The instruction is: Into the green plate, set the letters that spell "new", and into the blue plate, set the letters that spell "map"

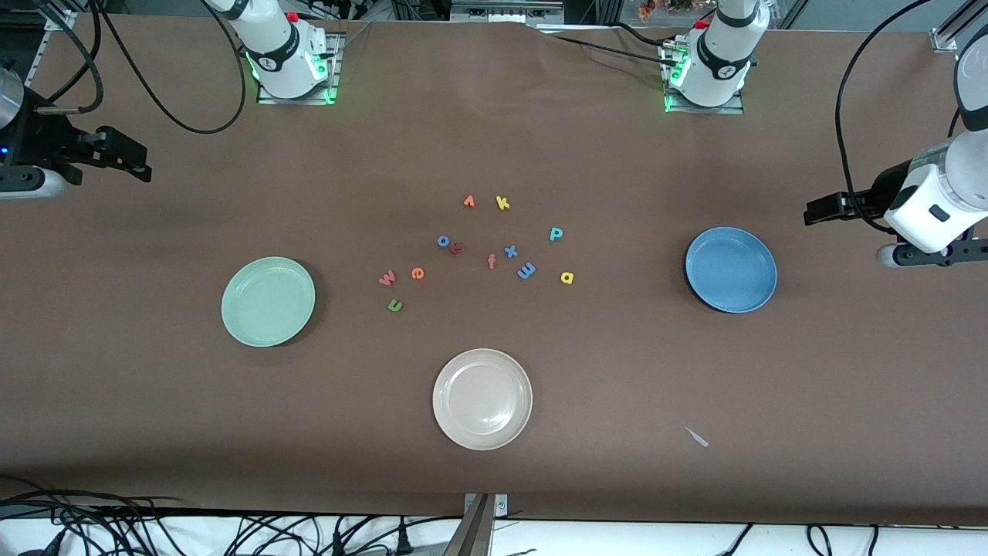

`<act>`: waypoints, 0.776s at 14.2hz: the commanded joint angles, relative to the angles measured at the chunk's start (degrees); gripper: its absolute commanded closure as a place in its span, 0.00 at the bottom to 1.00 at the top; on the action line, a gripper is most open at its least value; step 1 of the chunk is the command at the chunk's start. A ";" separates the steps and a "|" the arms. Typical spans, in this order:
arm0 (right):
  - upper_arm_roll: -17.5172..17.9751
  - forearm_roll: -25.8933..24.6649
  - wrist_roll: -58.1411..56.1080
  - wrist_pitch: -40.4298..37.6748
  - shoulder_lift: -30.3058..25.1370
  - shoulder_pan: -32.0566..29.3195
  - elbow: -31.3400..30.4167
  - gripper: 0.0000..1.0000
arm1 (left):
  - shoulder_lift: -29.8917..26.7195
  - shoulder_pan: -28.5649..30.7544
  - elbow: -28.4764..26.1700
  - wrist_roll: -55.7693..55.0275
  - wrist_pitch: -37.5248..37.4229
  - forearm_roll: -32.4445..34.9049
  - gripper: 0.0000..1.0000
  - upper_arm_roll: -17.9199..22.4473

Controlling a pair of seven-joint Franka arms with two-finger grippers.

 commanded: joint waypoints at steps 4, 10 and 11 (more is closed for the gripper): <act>0.00 -0.44 0.48 0.68 -0.76 0.42 -1.18 0.00 | 0.17 -0.36 0.31 0.37 -0.45 2.01 0.00 -0.11; 0.09 -0.18 0.57 1.20 -0.76 0.42 -2.05 0.00 | 7.00 -2.45 0.66 0.54 0.69 1.75 0.00 -0.11; 0.09 -0.09 0.66 1.81 -0.84 0.42 -2.76 0.00 | 9.03 -4.21 0.74 0.37 0.78 2.10 0.00 -0.19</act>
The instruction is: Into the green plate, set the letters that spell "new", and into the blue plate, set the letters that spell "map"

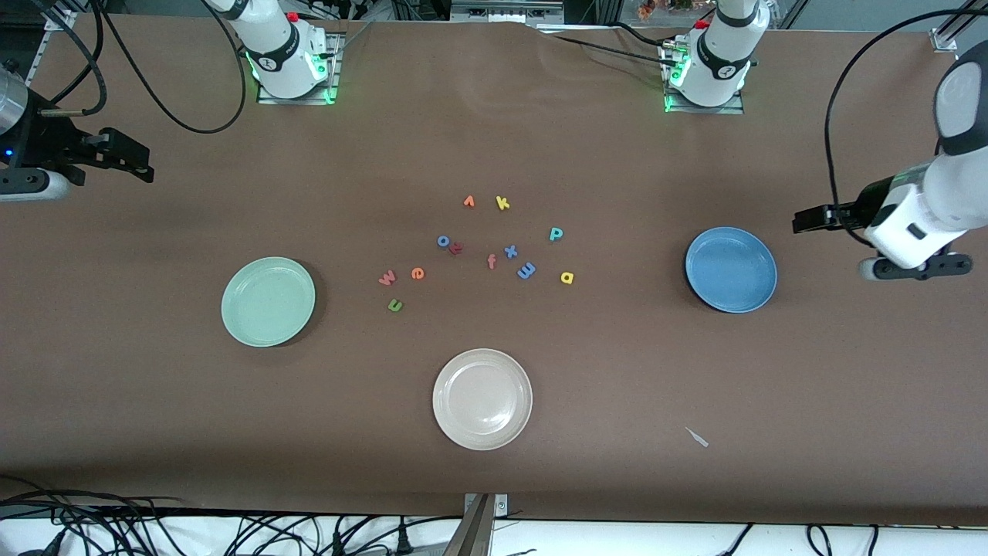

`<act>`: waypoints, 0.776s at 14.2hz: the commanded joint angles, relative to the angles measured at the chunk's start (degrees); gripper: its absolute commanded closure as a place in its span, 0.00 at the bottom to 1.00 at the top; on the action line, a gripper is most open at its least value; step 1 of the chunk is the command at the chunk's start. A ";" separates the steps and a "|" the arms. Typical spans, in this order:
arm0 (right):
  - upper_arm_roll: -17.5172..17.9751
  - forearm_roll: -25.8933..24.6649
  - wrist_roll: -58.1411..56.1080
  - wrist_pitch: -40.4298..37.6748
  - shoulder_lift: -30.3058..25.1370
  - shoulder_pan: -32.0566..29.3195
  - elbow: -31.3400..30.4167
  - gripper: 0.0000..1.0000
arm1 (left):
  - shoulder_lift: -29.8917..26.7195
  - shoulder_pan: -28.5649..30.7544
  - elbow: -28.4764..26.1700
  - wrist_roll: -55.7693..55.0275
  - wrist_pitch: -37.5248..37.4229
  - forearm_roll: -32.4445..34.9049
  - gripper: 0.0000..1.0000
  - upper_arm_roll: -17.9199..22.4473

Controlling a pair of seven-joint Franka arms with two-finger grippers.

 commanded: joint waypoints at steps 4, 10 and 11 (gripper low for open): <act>1.02 0.08 0.92 2.77 -0.52 0.38 -2.23 0.00 | 11.77 -10.67 4.27 -1.90 2.36 0.88 0.00 -0.04; 3.13 2.01 7.48 10.23 6.33 3.88 -2.14 0.00 | 19.43 -21.31 2.61 -12.90 19.32 -2.47 0.00 -0.04; 3.14 1.92 10.04 12.07 7.91 5.38 -2.14 0.00 | 20.31 -22.46 2.70 -12.90 21.34 -2.47 0.00 -0.04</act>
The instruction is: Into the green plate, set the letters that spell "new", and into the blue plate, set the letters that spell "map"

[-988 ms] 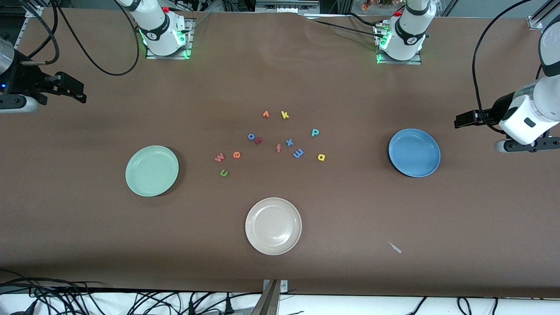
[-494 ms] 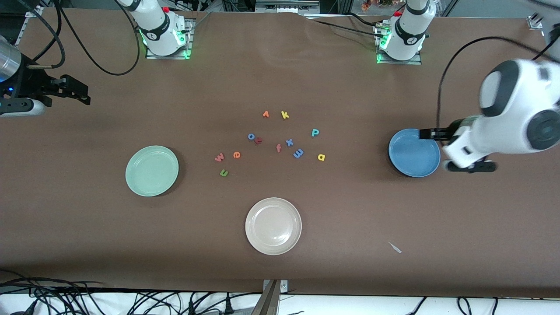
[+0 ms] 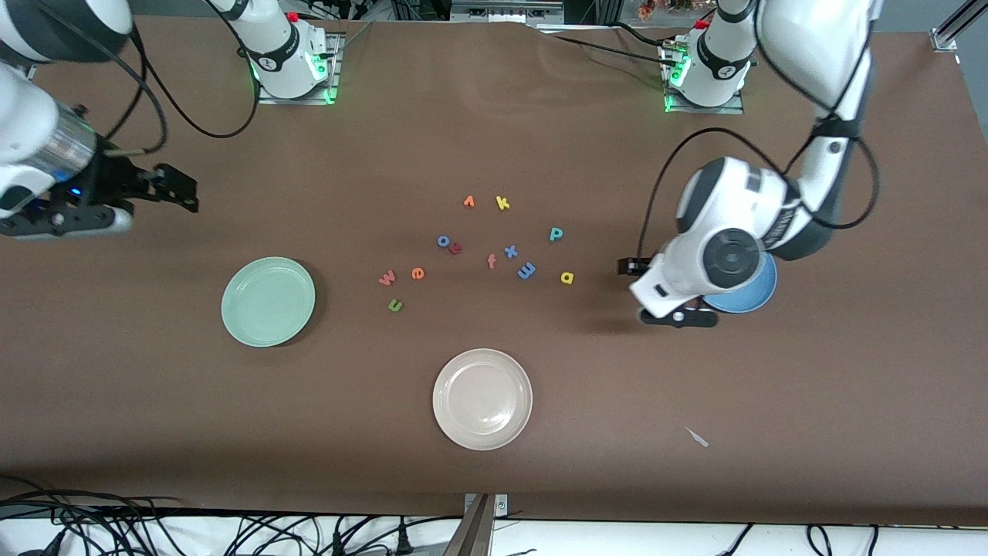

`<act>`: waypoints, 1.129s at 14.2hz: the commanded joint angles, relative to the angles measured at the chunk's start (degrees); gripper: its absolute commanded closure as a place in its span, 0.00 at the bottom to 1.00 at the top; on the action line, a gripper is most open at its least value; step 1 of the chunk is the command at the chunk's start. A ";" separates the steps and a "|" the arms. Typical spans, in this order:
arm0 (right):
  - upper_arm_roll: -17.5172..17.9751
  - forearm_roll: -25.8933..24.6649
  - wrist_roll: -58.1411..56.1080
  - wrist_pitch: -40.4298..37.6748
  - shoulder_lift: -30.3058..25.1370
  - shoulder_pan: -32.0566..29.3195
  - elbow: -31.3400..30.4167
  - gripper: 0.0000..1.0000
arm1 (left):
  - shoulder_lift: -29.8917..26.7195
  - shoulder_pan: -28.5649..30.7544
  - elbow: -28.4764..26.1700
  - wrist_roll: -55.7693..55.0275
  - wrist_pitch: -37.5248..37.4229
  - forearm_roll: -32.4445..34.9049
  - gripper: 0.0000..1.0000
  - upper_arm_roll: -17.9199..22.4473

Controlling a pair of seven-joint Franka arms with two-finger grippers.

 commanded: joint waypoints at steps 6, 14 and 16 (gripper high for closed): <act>0.29 0.72 12.74 12.16 11.08 9.30 0.36 0.00 | 5.23 -7.00 -3.06 -6.59 18.45 -2.81 0.00 0.82; 1.26 0.90 20.13 21.30 22.24 10.99 3.61 0.00 | 6.64 -11.84 -12.93 -12.58 34.58 0.34 0.06 1.00; 1.78 1.77 20.65 23.75 24.26 10.99 3.61 0.00 | 6.64 -11.93 -13.45 -13.55 34.58 1.67 0.14 1.08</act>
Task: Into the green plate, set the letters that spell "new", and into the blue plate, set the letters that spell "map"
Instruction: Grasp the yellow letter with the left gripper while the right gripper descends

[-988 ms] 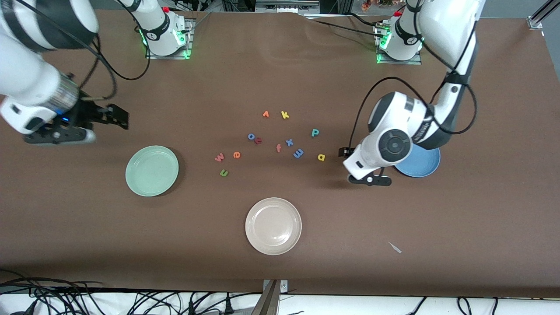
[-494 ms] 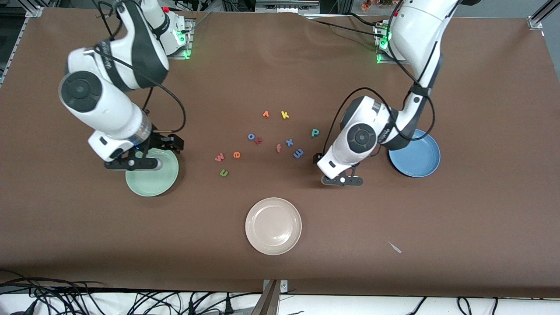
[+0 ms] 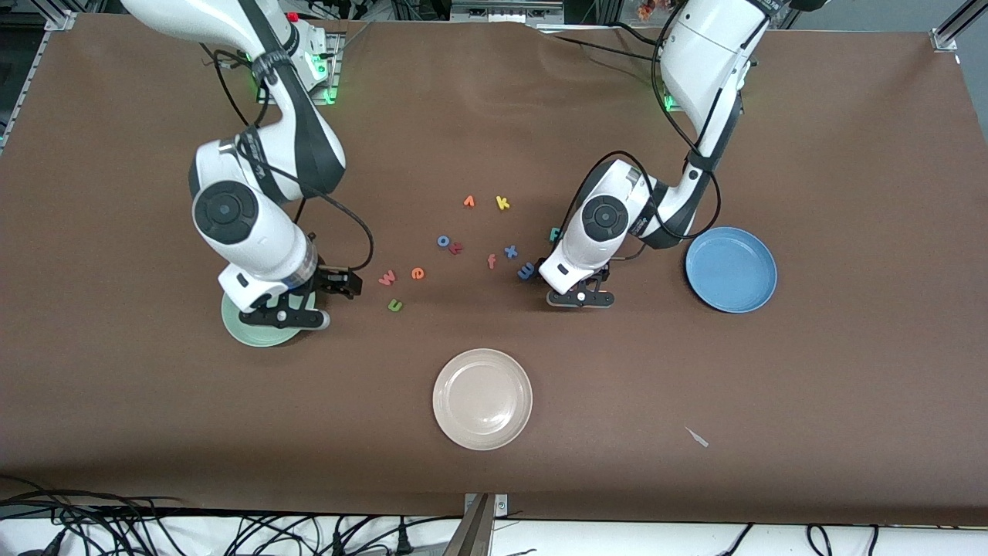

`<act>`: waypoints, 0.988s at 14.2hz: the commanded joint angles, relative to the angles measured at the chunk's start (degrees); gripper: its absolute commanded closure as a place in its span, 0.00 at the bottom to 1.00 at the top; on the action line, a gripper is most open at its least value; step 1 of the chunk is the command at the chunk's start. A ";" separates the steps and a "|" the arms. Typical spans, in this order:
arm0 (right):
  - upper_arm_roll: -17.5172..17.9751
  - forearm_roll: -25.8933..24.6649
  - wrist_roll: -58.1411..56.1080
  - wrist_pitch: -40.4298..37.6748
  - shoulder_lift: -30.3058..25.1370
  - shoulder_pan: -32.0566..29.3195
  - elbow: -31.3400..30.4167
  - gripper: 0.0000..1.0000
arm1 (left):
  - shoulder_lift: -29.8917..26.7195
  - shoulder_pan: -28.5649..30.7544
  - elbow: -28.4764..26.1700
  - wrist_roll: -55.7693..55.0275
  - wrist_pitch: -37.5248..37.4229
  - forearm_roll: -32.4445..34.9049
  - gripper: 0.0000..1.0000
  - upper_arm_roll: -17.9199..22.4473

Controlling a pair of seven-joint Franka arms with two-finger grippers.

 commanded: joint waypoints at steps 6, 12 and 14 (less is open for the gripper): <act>0.76 5.06 1.64 9.53 8.19 0.89 2.21 0.00 | 0.63 -1.84 -1.43 -3.69 0.76 3.59 0.42 0.82; 0.67 4.36 6.21 11.29 9.69 3.97 0.81 0.00 | 0.63 -1.67 -1.43 -5.89 0.67 5.53 0.81 0.91; 0.67 4.36 6.21 11.29 9.52 3.97 -0.77 0.00 | 0.11 -1.14 -0.99 -5.37 -0.21 5.53 0.87 1.00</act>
